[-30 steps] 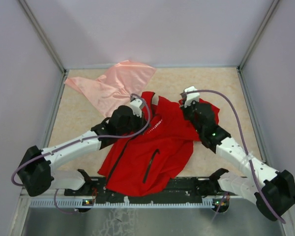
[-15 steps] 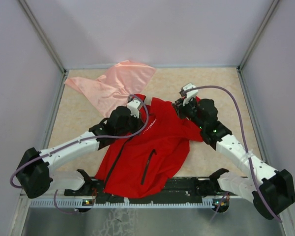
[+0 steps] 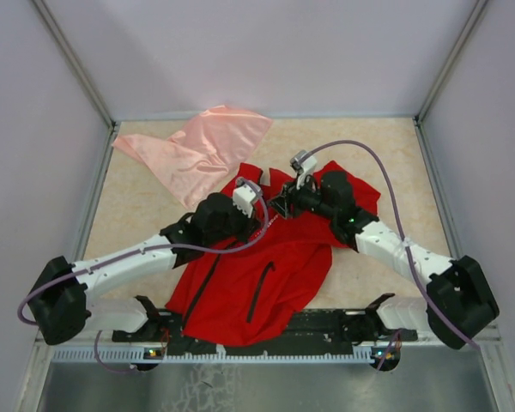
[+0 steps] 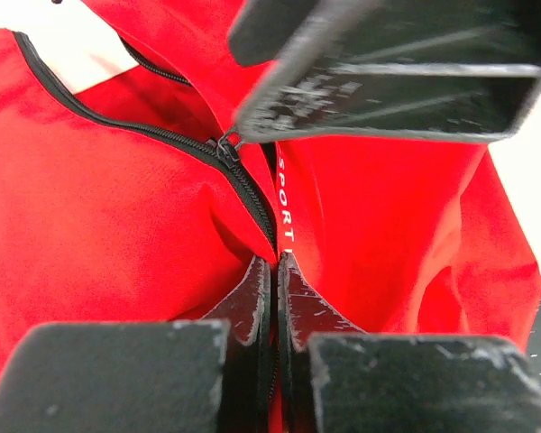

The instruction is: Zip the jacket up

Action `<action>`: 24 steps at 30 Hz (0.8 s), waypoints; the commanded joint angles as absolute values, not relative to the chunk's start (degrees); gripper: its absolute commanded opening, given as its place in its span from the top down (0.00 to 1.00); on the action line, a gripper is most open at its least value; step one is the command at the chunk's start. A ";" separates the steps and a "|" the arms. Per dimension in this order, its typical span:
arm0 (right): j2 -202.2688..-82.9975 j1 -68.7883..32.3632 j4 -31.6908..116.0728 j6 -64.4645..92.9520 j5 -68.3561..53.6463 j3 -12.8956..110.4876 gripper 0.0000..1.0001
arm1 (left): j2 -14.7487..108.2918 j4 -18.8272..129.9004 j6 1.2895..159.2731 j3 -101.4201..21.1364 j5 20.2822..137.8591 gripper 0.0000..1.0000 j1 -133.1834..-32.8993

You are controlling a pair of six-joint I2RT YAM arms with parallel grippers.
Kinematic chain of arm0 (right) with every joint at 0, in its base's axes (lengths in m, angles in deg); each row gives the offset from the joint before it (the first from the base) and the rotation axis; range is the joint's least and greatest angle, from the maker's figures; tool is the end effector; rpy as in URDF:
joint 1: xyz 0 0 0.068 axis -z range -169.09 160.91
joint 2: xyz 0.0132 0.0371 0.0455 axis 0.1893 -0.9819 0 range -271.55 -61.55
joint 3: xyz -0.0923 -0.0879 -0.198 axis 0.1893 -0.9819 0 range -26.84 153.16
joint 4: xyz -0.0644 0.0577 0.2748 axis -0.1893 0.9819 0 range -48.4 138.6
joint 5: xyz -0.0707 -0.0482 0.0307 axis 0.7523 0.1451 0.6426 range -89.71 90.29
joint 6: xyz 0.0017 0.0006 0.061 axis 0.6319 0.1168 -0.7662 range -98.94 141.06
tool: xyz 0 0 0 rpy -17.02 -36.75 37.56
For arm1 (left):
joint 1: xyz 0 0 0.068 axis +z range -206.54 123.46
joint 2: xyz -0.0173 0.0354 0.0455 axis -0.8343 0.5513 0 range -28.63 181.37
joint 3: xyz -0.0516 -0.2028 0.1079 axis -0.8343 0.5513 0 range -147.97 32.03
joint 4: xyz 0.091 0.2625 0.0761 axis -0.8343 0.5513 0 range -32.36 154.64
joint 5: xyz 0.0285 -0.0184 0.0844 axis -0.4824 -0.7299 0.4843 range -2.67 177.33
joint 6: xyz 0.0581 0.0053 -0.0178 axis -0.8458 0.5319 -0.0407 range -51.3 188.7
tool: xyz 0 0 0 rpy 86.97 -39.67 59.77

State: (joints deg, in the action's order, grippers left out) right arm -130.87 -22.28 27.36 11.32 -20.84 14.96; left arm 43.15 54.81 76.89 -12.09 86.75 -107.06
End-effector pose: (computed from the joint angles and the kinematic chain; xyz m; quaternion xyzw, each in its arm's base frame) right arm 0.2620 0.1911 0.2243 -0.2680 0.7316 0.3571 0.5151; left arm 0.2082 -0.2534 0.2035 0.3068 0.7848 -0.2677 0.4672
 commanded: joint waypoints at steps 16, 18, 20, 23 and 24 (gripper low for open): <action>-148.99 -23.63 38.75 4.45 -7.81 33.36 0.60 | 44.74 48.86 63.54 -8.25 109.70 1.00 -116.63; -149.17 -23.58 39.60 4.78 -6.26 33.38 0.62 | 45.07 48.80 63.21 -8.35 111.31 1.00 -117.02; -149.02 -23.42 40.81 5.68 -4.22 33.44 0.67 | 45.38 48.82 62.93 -8.38 112.57 1.00 -117.25; -148.73 -22.75 42.70 6.72 -2.41 33.54 0.81 | 45.65 48.90 62.63 -8.41 113.92 1.00 -117.66; -148.47 -22.48 43.36 7.07 -1.79 33.32 0.84 | 45.66 48.93 62.59 -8.48 114.61 1.00 -117.71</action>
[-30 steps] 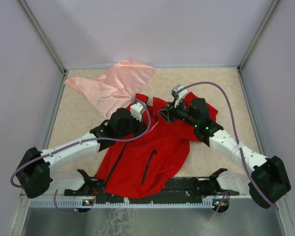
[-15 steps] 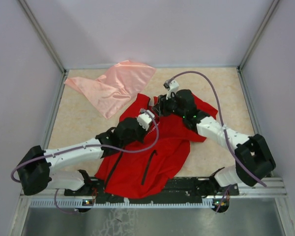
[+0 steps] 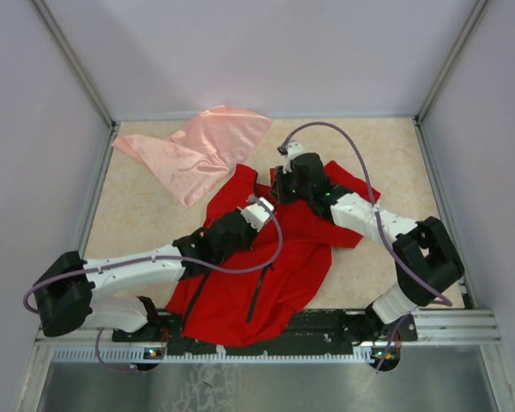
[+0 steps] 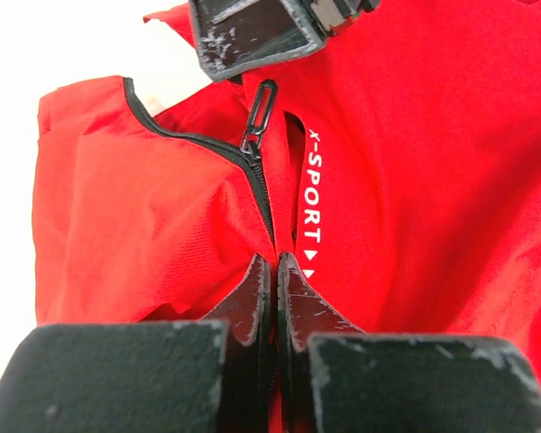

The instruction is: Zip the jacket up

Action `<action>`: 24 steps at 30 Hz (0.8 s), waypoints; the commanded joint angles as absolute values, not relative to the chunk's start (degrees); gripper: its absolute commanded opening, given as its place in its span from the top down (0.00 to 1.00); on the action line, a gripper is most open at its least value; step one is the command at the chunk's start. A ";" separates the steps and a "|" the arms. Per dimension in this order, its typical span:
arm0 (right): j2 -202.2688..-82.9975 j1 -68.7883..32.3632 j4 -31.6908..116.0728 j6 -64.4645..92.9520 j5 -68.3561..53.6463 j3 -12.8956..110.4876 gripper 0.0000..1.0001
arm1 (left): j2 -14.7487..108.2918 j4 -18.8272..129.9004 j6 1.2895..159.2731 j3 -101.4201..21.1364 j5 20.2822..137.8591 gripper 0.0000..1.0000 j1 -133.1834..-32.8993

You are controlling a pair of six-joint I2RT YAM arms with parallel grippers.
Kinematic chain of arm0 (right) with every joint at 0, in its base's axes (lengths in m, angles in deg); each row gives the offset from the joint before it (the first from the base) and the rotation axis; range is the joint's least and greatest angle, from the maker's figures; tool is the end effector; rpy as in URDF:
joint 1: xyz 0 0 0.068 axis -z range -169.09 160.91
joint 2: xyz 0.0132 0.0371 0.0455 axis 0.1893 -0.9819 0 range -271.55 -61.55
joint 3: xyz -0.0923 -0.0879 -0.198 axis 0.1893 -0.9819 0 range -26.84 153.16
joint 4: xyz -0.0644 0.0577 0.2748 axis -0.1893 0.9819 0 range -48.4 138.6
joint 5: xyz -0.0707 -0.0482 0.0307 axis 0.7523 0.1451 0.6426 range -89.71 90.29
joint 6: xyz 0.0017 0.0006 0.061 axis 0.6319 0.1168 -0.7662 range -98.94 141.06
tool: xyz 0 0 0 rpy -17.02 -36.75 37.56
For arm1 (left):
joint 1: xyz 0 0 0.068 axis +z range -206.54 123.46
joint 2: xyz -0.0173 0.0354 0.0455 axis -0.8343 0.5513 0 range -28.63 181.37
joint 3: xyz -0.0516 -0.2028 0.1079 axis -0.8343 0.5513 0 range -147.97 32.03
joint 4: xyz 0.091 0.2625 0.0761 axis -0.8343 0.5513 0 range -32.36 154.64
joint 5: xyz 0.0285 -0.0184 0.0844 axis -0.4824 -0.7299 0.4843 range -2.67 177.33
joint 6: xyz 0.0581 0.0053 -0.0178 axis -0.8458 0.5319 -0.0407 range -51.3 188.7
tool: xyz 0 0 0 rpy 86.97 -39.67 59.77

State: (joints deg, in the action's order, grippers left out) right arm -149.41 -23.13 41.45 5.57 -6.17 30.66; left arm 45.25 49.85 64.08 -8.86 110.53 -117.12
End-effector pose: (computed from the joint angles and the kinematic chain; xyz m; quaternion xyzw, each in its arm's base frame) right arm 0.3126 0.2174 0.1921 -0.1672 0.8497 0.2528 0.4314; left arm 0.1750 -0.2736 0.1821 0.3549 0.7549 -0.0963 0.5431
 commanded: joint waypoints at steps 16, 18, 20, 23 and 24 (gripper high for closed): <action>-127.26 -14.99 34.23 5.77 -4.40 16.58 1.00 | 46.69 50.19 64.64 -8.99 128.09 1.00 -117.89; -124.00 -14.84 32.71 5.00 -4.76 13.15 1.00 | 46.61 50.10 64.78 -8.82 128.19 1.00 -117.85; -121.86 -14.84 31.98 4.15 -5.79 10.10 1.00 | 46.27 49.31 64.54 -8.38 126.86 1.00 -117.89; -119.96 -14.84 30.37 2.82 -9.29 5.66 1.00 | 46.15 48.15 63.84 -7.76 124.82 1.00 -117.97; -119.63 -14.84 29.87 2.32 -10.29 4.44 1.00 | 46.08 47.80 63.68 -7.60 124.45 1.00 -118.04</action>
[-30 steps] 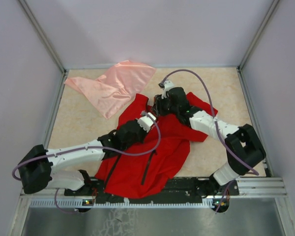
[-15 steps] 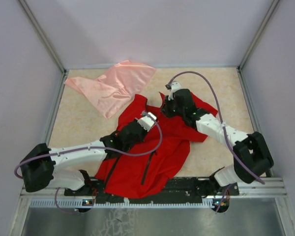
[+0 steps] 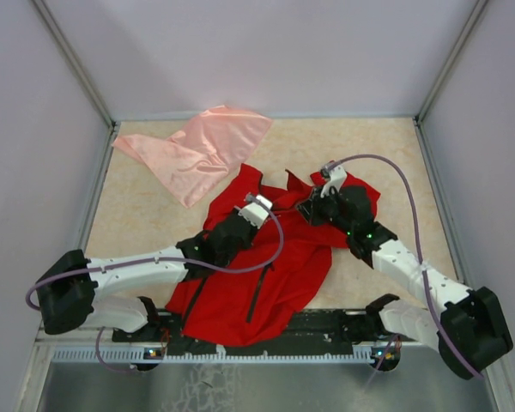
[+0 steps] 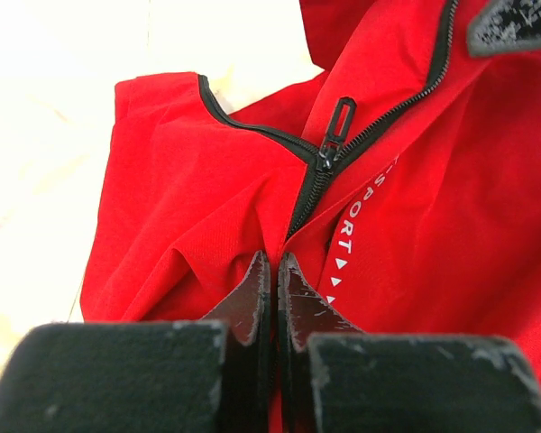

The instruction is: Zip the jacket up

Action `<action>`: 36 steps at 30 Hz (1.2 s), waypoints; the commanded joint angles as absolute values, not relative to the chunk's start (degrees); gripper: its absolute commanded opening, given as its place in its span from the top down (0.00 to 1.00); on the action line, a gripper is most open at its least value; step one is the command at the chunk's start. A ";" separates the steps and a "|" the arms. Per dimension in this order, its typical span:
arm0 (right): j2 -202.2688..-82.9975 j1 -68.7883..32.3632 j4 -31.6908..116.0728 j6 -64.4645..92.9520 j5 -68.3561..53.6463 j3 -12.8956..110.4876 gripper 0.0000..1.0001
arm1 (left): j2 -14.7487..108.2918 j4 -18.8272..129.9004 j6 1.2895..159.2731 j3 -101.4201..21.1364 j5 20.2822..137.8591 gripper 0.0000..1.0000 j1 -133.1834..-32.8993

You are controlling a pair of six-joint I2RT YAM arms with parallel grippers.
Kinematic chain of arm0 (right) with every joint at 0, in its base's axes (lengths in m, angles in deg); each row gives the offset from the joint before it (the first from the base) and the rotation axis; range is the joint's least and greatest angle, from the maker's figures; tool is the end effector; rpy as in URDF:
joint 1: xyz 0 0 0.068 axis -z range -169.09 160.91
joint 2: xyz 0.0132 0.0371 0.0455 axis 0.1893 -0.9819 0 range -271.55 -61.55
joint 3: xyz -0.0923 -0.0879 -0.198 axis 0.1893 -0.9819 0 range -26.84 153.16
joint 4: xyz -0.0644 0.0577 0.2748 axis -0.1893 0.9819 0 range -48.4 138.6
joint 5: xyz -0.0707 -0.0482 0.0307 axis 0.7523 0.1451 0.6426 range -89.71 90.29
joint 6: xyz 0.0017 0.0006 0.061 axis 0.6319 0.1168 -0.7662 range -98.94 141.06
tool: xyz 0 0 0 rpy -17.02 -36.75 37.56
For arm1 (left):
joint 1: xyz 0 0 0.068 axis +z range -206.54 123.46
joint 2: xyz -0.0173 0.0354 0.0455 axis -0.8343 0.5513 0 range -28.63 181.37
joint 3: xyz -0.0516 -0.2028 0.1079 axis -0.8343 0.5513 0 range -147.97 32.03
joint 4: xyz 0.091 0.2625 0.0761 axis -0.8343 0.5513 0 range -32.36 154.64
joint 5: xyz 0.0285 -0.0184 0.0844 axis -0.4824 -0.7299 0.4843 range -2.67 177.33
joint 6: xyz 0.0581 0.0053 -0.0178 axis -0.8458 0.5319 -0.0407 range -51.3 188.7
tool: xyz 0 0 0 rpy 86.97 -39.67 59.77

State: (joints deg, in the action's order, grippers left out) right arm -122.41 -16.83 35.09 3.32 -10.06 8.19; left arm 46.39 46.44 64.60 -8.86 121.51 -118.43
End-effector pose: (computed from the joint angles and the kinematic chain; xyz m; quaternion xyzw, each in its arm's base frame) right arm 0.2568 0.1444 0.2057 -0.1228 0.8048 0.2905 0.5028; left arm 0.1756 -0.2742 0.1839 0.2977 0.7567 -0.0407 0.5806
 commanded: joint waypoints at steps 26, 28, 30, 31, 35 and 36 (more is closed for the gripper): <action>-120.82 -16.82 15.52 -3.00 -10.78 -9.77 1.00 | 38.45 60.96 89.08 -14.26 101.45 0.14 -111.81; -120.38 -17.11 15.49 -2.65 -10.41 -9.95 1.00 | 40.87 64.49 91.59 -16.99 99.17 0.12 -109.24; -120.07 -17.51 15.65 -2.30 -10.28 -10.17 1.00 | 43.42 66.22 93.72 -18.75 96.34 0.11 -106.84; -120.08 -17.67 15.59 -2.20 -10.24 -10.29 1.00 | 44.58 66.28 94.37 -19.25 94.91 0.11 -106.08; -119.90 -18.21 14.95 -2.06 -10.38 -10.77 1.00 | 48.50 64.25 95.23 -20.07 93.01 0.10 -105.45; -119.90 -18.32 14.47 -2.06 -10.59 -10.88 1.00 | 49.78 64.53 95.51 -20.54 92.90 0.10 -105.27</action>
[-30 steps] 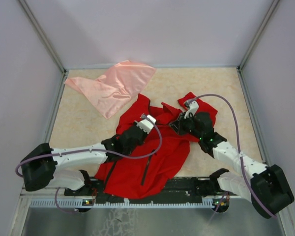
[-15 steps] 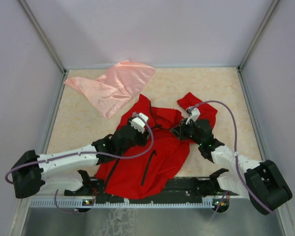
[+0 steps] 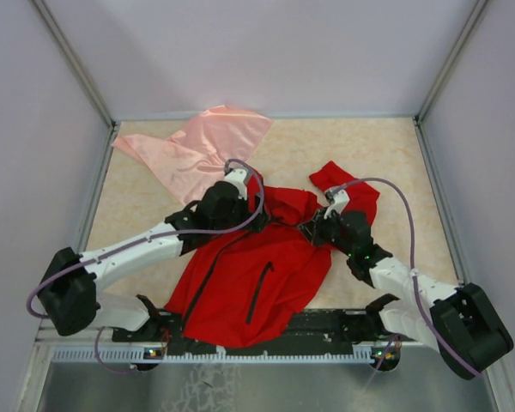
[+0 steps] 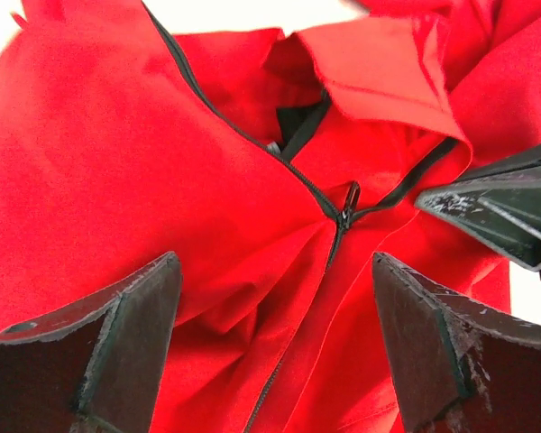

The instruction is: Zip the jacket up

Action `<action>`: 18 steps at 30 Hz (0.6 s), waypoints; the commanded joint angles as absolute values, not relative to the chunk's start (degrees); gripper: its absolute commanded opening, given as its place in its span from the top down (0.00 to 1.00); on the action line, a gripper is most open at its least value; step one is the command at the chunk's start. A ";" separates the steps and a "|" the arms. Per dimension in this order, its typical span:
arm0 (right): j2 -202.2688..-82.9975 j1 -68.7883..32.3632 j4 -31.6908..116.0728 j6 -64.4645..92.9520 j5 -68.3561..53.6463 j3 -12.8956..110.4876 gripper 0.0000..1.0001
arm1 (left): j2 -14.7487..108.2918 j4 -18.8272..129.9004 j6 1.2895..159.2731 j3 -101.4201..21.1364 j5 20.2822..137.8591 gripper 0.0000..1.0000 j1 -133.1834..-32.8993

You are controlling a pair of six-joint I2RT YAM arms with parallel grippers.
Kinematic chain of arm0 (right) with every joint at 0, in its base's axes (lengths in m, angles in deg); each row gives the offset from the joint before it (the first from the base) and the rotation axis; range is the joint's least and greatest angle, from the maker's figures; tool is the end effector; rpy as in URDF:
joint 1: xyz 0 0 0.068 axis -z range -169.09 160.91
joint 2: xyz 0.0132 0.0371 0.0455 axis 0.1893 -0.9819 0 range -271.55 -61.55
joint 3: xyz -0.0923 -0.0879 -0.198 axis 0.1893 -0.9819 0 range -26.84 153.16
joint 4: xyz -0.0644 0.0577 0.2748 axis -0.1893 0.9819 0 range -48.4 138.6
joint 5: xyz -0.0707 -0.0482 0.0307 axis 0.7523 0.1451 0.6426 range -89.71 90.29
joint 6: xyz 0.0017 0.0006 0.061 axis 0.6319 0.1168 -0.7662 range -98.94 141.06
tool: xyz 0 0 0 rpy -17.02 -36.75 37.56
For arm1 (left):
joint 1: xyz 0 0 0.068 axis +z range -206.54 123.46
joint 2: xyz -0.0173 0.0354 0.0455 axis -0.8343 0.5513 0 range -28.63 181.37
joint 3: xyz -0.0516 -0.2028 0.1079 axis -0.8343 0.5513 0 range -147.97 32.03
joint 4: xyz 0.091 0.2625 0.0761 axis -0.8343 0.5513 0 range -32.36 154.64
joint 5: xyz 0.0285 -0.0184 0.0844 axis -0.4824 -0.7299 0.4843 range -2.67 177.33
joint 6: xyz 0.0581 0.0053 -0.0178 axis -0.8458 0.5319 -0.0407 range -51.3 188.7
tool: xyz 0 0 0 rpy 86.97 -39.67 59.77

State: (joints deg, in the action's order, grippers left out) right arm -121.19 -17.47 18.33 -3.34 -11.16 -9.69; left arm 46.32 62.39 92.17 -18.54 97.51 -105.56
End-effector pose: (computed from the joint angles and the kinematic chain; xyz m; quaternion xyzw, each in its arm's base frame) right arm 0.2246 0.1317 0.1283 -0.0859 0.8087 0.3290 0.4800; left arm 0.2284 -0.2506 0.2150 0.1461 0.8475 -0.2366 0.4521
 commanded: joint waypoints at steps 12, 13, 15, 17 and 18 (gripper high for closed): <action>-120.27 -20.29 13.11 -2.06 -11.37 -11.11 1.00 | 58.23 58.68 99.96 -18.71 88.22 0.34 -101.73; -120.08 -20.32 13.21 -2.06 -11.25 -11.17 1.00 | 57.75 57.29 99.89 -17.96 87.55 0.42 -101.07; -119.43 -20.31 13.46 -2.06 -10.50 -11.20 1.00 | 56.47 54.08 99.17 -16.59 86.63 0.56 -100.06; -118.68 -20.35 13.70 -2.13 -9.18 -11.15 1.00 | 54.89 50.74 97.46 -15.72 85.37 0.67 -99.11; -118.35 -20.32 13.77 -2.33 -8.62 -11.05 1.00 | 54.21 50.01 96.84 -15.69 84.89 0.73 -98.63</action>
